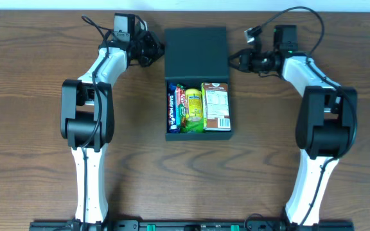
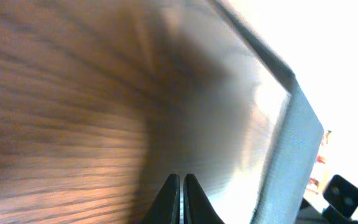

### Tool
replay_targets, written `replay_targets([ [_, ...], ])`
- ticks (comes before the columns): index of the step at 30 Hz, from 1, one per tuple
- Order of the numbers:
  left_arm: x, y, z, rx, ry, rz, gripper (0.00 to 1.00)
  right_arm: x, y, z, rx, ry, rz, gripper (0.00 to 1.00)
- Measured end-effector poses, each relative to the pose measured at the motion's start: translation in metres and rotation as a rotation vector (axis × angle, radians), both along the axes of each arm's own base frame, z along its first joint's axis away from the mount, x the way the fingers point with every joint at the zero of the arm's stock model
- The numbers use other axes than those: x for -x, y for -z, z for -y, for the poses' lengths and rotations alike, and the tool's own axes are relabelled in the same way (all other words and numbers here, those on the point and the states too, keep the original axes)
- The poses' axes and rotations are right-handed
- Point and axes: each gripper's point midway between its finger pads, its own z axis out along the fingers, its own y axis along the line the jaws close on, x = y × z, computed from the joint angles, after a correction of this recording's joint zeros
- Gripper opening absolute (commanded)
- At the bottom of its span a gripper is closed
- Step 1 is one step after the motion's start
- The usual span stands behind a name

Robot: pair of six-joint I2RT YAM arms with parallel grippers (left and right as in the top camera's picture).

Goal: Pack container
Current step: 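Grip the lid's back edge with both grippers and lift it upright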

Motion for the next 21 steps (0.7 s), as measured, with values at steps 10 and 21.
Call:
replay_targets([
  [10,-0.005,-0.051,0.03,0.172,0.182,0.218,0.05,0.009,-0.047,0.001,-0.233,-0.14,0.123,0.02],
  [21,0.013,-0.08,0.045,0.234,0.334,0.323,0.05,0.018,-0.091,-0.003,-0.304,-0.205,0.192,0.02],
])
